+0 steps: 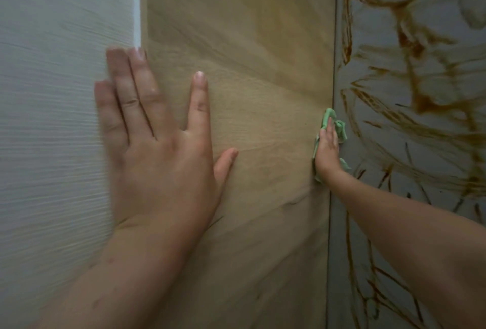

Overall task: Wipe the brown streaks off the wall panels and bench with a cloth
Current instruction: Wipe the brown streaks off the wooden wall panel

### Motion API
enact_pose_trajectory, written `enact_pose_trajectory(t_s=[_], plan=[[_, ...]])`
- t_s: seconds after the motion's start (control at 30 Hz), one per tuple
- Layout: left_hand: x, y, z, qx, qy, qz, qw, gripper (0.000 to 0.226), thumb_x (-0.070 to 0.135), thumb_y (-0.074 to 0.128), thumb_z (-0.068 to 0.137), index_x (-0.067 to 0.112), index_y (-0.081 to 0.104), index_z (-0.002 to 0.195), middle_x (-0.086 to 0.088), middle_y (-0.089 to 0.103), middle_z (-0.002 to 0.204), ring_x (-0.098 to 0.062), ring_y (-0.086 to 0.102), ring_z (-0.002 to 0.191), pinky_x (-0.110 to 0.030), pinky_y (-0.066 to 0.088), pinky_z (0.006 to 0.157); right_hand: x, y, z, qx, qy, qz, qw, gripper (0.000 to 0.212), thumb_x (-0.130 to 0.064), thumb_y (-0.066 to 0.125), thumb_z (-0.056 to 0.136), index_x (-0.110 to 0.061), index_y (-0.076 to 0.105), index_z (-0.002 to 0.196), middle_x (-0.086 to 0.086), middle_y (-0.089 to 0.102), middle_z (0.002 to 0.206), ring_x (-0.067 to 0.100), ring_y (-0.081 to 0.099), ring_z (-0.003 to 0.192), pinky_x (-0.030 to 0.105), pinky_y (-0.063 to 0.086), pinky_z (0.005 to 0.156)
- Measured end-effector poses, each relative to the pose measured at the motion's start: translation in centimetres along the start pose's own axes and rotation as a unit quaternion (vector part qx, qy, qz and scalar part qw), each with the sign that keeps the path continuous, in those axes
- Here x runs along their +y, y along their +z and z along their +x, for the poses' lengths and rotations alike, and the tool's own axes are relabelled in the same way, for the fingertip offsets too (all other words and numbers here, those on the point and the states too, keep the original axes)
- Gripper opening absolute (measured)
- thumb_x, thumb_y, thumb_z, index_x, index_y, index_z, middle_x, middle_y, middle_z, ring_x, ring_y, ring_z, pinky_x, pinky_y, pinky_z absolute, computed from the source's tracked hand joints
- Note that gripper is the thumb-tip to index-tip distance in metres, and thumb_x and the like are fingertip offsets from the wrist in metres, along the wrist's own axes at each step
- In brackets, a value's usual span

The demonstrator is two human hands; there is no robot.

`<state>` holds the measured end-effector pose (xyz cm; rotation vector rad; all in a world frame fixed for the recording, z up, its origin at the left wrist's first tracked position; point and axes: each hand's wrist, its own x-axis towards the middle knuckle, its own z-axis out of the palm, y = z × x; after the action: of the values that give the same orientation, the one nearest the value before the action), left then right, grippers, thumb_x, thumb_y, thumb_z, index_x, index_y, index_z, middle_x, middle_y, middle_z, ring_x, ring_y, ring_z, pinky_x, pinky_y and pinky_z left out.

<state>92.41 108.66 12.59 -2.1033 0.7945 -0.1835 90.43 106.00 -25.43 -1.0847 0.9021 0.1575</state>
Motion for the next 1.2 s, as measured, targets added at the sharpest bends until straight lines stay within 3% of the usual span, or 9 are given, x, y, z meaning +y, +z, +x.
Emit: enact_pose_trajectory(t_s=[0.17,0.3,0.6,0.73,0.87,0.93,1.0,1.1,1.2], plan=[[0.0,-0.3,0.1,-0.01,0.011,0.014,1.0,0.099,0.073,0.053,0.089,0.016,0.022,0.164,-0.033,-0.01,0.166,-0.053,-0.006,0.154,-0.064,-0.002,0.124,-1.8,0.1,-0.2,0.006,0.028,0.003,1.0,0.053,-0.04,0.013,0.113,-0.036,0.004,0.166,-0.009,0.002,0.174,0.013,-0.001,0.159,0.04,-0.001,0.126],[-0.2,0.0,0.1,-0.016,0.044,0.05,0.998,0.097,0.074,0.041,0.094,0.013,0.013,0.165,-0.008,-0.011,0.173,-0.053,-0.01,0.153,-0.067,-0.009,0.12,-4.2,0.4,1.0,0.006,-0.069,0.011,0.998,0.053,-0.037,0.015,0.113,-0.034,0.006,0.166,-0.012,0.003,0.173,0.008,0.0,0.158,0.036,0.0,0.128],[-0.2,-0.5,0.2,-0.036,0.041,0.081,0.995,0.097,0.074,0.036,0.095,0.013,0.009,0.165,-0.005,-0.003,0.174,-0.052,-0.012,0.153,-0.067,-0.01,0.119,-6.6,-0.3,4.0,0.031,-0.021,0.046,0.998,0.053,-0.038,0.019,0.113,-0.035,0.011,0.166,-0.007,0.006,0.174,0.015,0.001,0.16,0.044,-0.001,0.129],[0.0,-0.9,0.5,-0.062,0.034,0.084,0.994,0.098,0.074,0.037,0.094,0.013,0.009,0.165,-0.007,-0.002,0.173,-0.053,-0.013,0.153,-0.07,-0.004,0.12,-13.5,1.3,-1.5,-0.001,-0.188,0.015,0.982,0.055,-0.037,0.016,0.112,-0.037,0.005,0.165,-0.014,-0.003,0.173,0.01,-0.007,0.159,0.044,-0.002,0.13],[0.1,-1.4,0.5,-0.066,0.031,0.089,0.993,0.099,0.076,0.032,0.094,0.013,0.003,0.165,-0.007,-0.008,0.173,-0.053,-0.019,0.151,-0.069,-0.007,0.12,-19.5,2.5,-8.2,-0.054,-0.409,-0.033,0.91,0.058,-0.036,0.024,0.108,-0.035,0.012,0.165,-0.021,-0.004,0.169,0.011,-0.009,0.159,0.037,-0.003,0.129],[0.0,-1.8,0.5,-0.069,0.028,0.082,0.994,0.1,0.076,0.033,0.094,0.013,0.003,0.165,-0.007,-0.009,0.173,-0.054,-0.021,0.151,-0.069,-0.009,0.12,-19.4,2.3,-8.6,-0.065,-0.456,-0.05,0.886,0.057,-0.037,0.026,0.108,-0.036,0.014,0.163,-0.018,-0.001,0.17,0.014,-0.006,0.16,0.042,-0.001,0.129],[-0.3,-2.3,0.4,-0.075,0.042,0.076,0.993,0.1,0.074,0.038,0.094,0.01,0.006,0.165,-0.01,-0.008,0.173,-0.056,-0.019,0.15,-0.067,-0.008,0.121,-18.5,1.8,-7.5,-0.048,-0.435,-0.077,0.896,0.055,-0.042,0.023,0.107,-0.044,0.009,0.161,-0.014,-0.002,0.172,0.013,-0.006,0.16,0.048,0.003,0.129],[-1.7,-3.1,2.0,-0.048,0.109,0.067,0.991,0.097,0.068,0.048,0.093,0.006,0.019,0.162,-0.018,0.0,0.169,-0.056,0.0,0.151,-0.063,0.0,0.124,-17.7,1.4,-5.7,-0.038,-0.317,-0.089,0.943,0.053,-0.055,0.013,0.104,-0.063,-0.006,0.153,-0.02,-0.01,0.171,0.007,-0.012,0.158,0.052,0.001,0.129],[-4.0,-4.9,6.4,0.005,0.06,0.095,0.994,0.107,0.072,0.039,0.091,-0.003,0.008,0.161,-0.025,0.001,0.168,-0.045,0.001,0.155,-0.06,-0.005,0.125,-17.4,1.3,-5.3,-0.036,-0.303,-0.102,0.947,0.053,-0.059,0.011,0.103,-0.065,-0.009,0.152,-0.025,-0.014,0.17,0.003,-0.014,0.157,0.049,-0.001,0.129]])
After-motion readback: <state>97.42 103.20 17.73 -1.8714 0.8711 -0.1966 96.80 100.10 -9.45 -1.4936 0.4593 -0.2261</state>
